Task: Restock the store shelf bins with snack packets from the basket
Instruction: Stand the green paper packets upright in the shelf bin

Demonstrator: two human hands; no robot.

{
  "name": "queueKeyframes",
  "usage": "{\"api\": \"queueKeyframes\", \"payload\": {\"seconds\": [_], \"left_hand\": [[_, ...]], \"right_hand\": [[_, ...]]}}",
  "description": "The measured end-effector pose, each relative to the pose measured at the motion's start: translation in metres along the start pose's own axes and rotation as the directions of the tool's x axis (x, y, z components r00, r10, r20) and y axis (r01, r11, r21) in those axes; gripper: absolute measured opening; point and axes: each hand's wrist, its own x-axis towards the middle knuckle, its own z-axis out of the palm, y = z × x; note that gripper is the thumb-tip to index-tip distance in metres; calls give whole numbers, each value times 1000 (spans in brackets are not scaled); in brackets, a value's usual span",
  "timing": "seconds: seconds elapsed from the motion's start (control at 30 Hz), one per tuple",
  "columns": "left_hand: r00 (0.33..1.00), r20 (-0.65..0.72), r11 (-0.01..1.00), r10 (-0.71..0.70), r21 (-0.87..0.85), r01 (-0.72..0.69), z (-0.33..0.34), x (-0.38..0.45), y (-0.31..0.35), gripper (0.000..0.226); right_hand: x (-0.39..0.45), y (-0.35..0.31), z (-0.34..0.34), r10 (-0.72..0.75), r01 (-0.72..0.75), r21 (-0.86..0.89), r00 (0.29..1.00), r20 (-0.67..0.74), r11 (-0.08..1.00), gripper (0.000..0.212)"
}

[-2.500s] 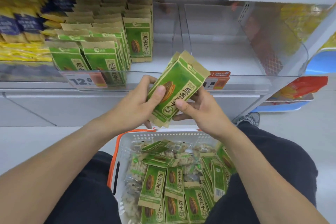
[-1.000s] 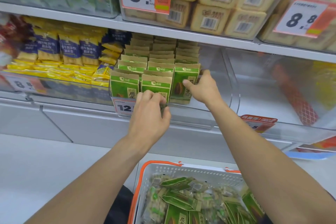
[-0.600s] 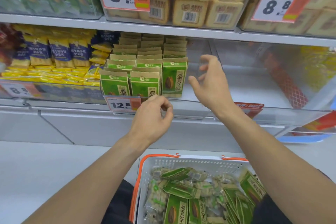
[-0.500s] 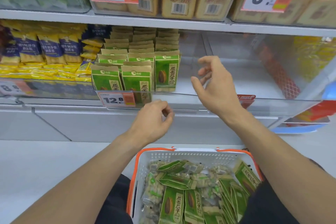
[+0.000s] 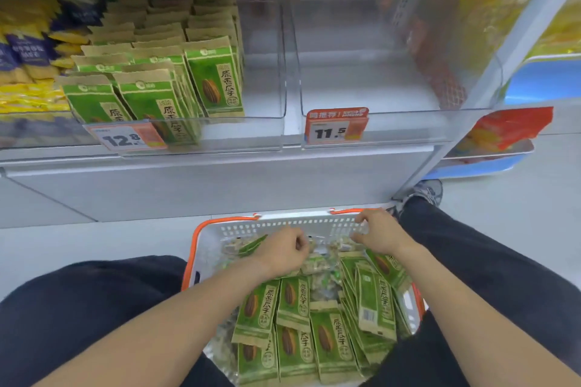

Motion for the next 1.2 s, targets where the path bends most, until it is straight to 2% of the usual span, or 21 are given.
{"api": "queueKeyframes", "payload": {"seconds": [0.1, 0.2, 0.3, 0.37, 0.43, 0.53, 0.57, 0.67, 0.77, 0.87, 0.93, 1.0, 1.07, 1.13, 1.2], "left_hand": [[994, 66, 993, -84, -74, 88, 47, 7, 1, 6], [975, 119, 960, -187, -191, 207, 88, 12, 5, 9], [942, 204, 898, -266, -302, 319, 119, 14, 9, 23], [920, 248, 842, -303, -384, 380, 134, 14, 11, 40], [908, 287, 788, -304, -460, 409, 144, 13, 12, 49], [903, 304, 773, -304, -476, 420, 154, 12, 11, 56], [899, 303, 761, -317, -484, 431, 155, 12, 10, 60], [868, 323, 676, -377, -545, 496, 156, 15, 7, 68], [835, 353, 641, -421, -535, 550, 152, 16, 5, 70], [838, 306, 683, -452, -485, 546, 140, 16, 5, 62], [875, 190, 778, -445, -401, 483, 122, 13, 11, 54], [925, 26, 887, -378, -276, 370, 102, 9, 18, 48], [962, -108, 964, -249, -123, 236, 85, 4, 23, 44], [979, -150, 991, -135, -34, 131, 78, 1, 24, 38], [986, -115, 991, -117, -83, 108, 79, -1, 18, 33]], "right_hand": [[-7, 42, 18, 69, -68, -22, 997, 23, 997, 52], [-8, 56, 31, 64, -63, -33, 998, 17, 997, 56], [-9, 51, 40, 88, -90, -100, 996, -19, 991, 57], [-11, 52, 41, 119, -123, -120, 992, -44, 985, 48], [-16, 56, 43, 180, -176, -91, 983, 40, 980, 37], [-22, 58, 53, 220, -193, -125, 939, 263, 973, 15], [-22, 57, 57, 222, -190, -133, 929, 296, 973, 20], [-19, 56, 67, 205, -137, -228, 929, 307, 964, 55], [-15, 53, 63, 212, -131, -242, 913, 348, 961, 64], [-14, 47, 58, 187, -139, -147, 901, 391, 979, 73], [-14, 45, 57, 185, -180, -48, 908, 377, 982, 74], [-12, 41, 57, 191, -221, 56, 925, 329, 974, 67], [-9, 39, 55, 209, -260, 139, 930, 303, 956, 73], [-7, 36, 49, 249, -327, 210, 912, 326, 922, 88], [-6, 33, 41, 264, -365, 264, 899, 350, 893, 91]]}}
